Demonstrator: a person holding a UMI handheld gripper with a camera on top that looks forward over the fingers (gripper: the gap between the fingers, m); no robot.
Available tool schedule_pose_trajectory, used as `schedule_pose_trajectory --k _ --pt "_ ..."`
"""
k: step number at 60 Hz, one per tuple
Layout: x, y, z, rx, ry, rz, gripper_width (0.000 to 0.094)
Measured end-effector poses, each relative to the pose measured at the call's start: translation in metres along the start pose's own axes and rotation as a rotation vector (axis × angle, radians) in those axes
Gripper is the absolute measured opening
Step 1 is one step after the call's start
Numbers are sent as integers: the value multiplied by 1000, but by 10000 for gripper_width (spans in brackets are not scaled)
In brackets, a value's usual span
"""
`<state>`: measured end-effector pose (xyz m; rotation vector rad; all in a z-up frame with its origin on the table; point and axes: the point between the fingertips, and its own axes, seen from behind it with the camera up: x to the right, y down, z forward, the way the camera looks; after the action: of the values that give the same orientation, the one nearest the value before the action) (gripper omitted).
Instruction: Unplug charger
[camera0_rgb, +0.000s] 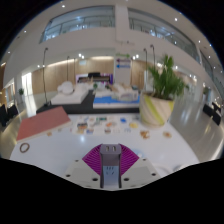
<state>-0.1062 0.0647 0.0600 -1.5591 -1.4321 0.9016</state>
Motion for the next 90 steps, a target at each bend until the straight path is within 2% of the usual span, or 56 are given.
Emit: schedule_pose_trajectory --k 4,11,19,25,33,40,45,51,53,55,57,59,63,69,76,83,90 --pt "2 -44 -14 82 -3 -37 190" --pt "25 -101 -40 120 3 -21 190" --pt "89 -123 -58 66 51 -8 189" --pt "147 -100 -48 -25 110 -43 192" --pt "190 -24 -18 -212 111 -66 192" --pt "210 37 19 -322 120 -116 208" --pt "211 56 29 -363 101 -91 226" --pt "213 61 36 -377 94 -102 327" --pt "213 58 36 -370 94 -100 411" --pt "216 54 32 -366 106 -106 547" --pt "219 46 26 -355 122 -112 636" --pt "219 34 17 -332 124 -116 737" --pt "210 7 -14 -285 118 -108 788" --pt "185 -23 -93 -259 90 -79 802" --pt "157 -38 -212 -261 106 -78 809" --pt "123 -26 -315 -275 112 -51 807" --pt "90 -4 -382 -294 111 -3 815"
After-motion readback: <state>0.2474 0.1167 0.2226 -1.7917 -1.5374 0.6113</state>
